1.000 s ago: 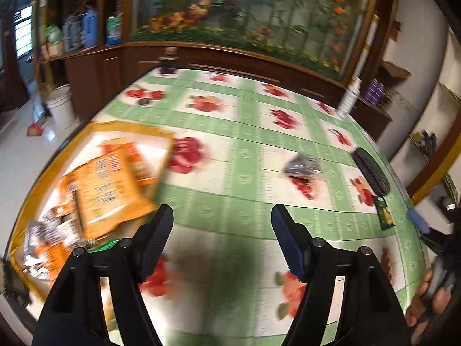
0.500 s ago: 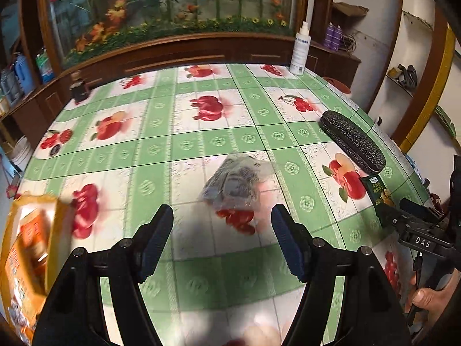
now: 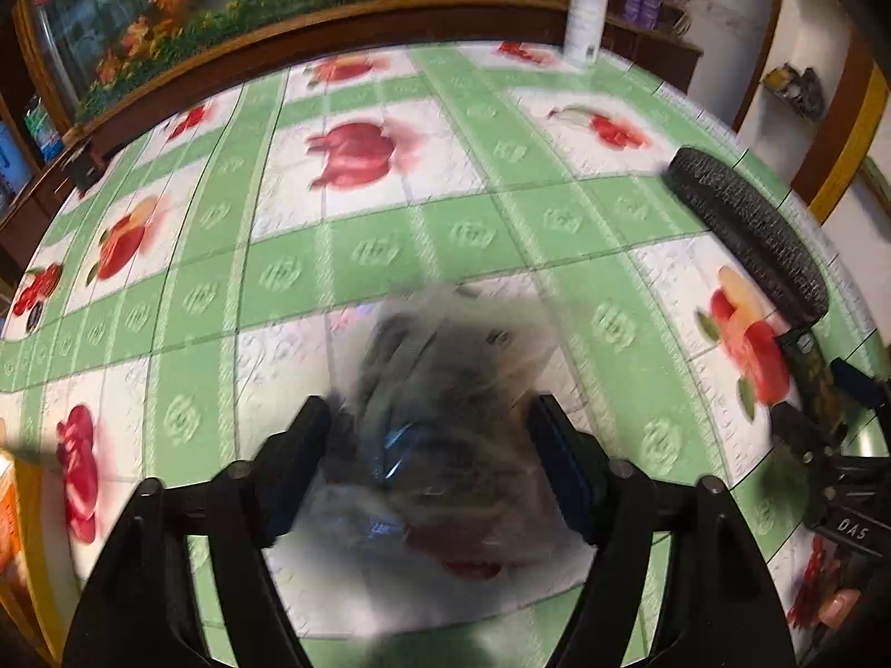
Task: Organize snacks
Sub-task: 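Grasp clear red-date bag with left tool while right tool grasps green cracker pack, then lift date bag and green cracker pack and carry them over the tray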
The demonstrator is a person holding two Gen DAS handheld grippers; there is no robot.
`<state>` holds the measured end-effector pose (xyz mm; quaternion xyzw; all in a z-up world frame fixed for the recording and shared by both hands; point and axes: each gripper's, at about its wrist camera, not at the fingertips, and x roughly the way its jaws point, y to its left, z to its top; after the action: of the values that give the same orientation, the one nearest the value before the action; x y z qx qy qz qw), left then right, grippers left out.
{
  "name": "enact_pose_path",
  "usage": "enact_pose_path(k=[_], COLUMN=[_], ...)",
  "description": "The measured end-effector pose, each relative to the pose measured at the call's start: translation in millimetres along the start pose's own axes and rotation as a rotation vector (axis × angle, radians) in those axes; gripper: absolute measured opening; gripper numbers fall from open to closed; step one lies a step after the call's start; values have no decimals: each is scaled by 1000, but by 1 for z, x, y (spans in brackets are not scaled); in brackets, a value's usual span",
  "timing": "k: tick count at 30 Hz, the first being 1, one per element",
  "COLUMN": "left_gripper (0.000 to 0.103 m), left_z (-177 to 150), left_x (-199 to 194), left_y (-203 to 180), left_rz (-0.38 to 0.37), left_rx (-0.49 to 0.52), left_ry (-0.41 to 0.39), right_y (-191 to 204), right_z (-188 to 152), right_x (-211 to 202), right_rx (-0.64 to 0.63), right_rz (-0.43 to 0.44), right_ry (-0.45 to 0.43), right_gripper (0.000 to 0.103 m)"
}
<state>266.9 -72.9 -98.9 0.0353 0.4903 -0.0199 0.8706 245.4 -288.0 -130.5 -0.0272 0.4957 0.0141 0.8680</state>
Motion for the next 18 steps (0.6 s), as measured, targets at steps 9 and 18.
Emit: enact_pose_path(k=[9,18], left_gripper=[52,46], left_z=[-4,-32], left_x=[-6,-33], left_y=[3,26], left_rz=[-6,-29], left_rx=[-32,-136], left_ry=[-34,-41], right_y=[0,-2], right_z=[0,-14], right_x=[-8,-24], right_rx=[-48,1], right_rz=[51,147], right_ry=[-59,-69], right_gripper=[46,46])
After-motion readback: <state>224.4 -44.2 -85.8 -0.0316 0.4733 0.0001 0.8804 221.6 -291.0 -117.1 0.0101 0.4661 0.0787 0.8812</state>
